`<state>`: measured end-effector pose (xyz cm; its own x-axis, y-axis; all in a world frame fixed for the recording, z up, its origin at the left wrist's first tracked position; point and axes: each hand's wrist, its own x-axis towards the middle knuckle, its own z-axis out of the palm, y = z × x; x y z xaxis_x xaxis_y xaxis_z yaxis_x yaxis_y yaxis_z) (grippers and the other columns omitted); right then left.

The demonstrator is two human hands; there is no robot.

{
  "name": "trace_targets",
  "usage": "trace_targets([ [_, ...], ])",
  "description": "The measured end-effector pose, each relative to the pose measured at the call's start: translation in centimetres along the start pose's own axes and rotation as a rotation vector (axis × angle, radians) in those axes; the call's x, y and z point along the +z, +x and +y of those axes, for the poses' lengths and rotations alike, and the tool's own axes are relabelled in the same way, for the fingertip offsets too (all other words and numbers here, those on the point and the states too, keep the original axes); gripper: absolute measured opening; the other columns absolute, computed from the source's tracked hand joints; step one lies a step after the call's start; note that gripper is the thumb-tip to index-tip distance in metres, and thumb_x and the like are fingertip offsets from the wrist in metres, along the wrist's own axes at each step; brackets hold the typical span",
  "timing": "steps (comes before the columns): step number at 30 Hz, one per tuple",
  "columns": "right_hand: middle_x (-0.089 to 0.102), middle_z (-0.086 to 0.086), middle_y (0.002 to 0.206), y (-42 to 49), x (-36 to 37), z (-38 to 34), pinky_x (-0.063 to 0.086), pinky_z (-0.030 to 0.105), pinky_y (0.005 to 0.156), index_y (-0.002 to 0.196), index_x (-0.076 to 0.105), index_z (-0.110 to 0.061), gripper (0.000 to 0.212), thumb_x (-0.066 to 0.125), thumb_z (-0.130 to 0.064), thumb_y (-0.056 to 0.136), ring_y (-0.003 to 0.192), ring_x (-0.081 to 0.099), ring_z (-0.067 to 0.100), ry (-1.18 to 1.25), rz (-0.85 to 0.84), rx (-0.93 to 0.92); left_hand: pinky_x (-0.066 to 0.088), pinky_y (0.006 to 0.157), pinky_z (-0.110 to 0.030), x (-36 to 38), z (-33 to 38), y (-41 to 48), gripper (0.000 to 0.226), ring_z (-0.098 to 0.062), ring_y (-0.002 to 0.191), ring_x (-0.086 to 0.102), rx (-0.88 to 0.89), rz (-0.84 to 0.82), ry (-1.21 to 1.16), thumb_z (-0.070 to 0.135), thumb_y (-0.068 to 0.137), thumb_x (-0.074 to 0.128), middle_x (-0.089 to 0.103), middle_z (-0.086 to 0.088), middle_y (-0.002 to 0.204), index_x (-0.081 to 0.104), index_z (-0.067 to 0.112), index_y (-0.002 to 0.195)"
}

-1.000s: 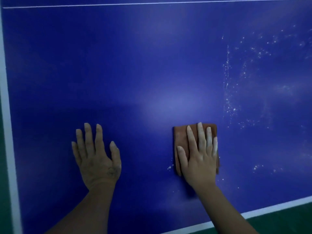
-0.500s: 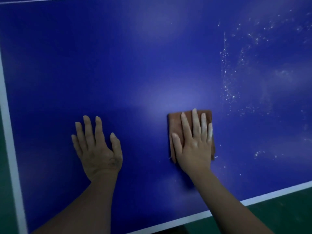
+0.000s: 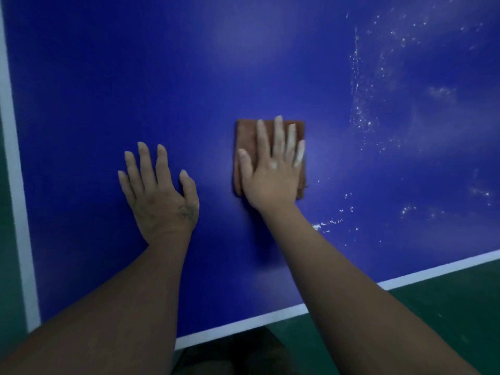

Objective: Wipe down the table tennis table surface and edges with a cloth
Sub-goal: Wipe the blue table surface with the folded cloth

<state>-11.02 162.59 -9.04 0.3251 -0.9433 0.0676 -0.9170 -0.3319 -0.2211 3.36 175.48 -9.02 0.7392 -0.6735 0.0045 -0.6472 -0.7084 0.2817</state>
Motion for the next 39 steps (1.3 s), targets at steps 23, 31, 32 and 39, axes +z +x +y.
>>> trace_targets([
  [23, 0.019, 0.01, 0.179, -11.8, -1.7, 0.8, 0.006, 0.058, 0.134, 0.168, 0.034, -0.025, 0.065, 0.036, -0.056, 0.112, 0.165, 0.013, 0.037, -0.056, -0.076, -0.047, 0.008, 0.138, -0.054, -2.0, -6.8, -13.6, 0.064, -0.027, 0.17, 0.002, 0.156, -0.06, 0.038, 0.042, 0.113, 0.033, 0.011, -0.007, 0.183, 0.027, 0.022, 0.173],
  [31, 0.019, 0.001, 0.179, -14.2, -4.2, 10.0, 0.01, 0.056, 0.133, 0.168, 0.033, -0.031, 0.064, 0.039, -0.055, 0.109, 0.166, 0.013, 0.03, -0.084, -0.145, -0.135, 0.011, 0.137, -0.055, -2.4, -6.8, -13.9, 0.063, -0.031, 0.17, 0.008, 0.159, -0.037, 0.011, 0.041, 0.113, 0.033, 0.015, -0.009, 0.182, 0.03, 0.021, 0.172],
  [32, 0.017, 0.0, 0.18, -13.7, -4.9, 11.8, 0.009, 0.056, 0.134, 0.169, 0.031, -0.032, 0.066, 0.036, -0.057, 0.108, 0.166, 0.012, 0.03, -0.095, -0.161, -0.056, 0.011, 0.137, -0.055, -2.4, -6.8, -13.9, 0.063, -0.031, 0.17, 0.007, 0.159, -0.036, 0.014, 0.041, 0.113, 0.033, 0.015, -0.009, 0.183, 0.029, 0.021, 0.172],
  [39, 0.001, 0.006, 0.181, -12.7, -4.5, 10.6, -0.001, 0.06, 0.132, 0.173, 0.016, -0.027, 0.068, 0.026, -0.058, 0.112, 0.167, -0.003, 0.033, -0.079, -0.144, 0.395, 0.009, 0.137, -0.055, -2.5, -6.8, -13.9, 0.064, -0.03, 0.17, 0.004, 0.152, -0.06, 0.02, 0.044, 0.113, 0.028, 0.011, -0.008, 0.183, 0.026, 0.023, 0.173],
])
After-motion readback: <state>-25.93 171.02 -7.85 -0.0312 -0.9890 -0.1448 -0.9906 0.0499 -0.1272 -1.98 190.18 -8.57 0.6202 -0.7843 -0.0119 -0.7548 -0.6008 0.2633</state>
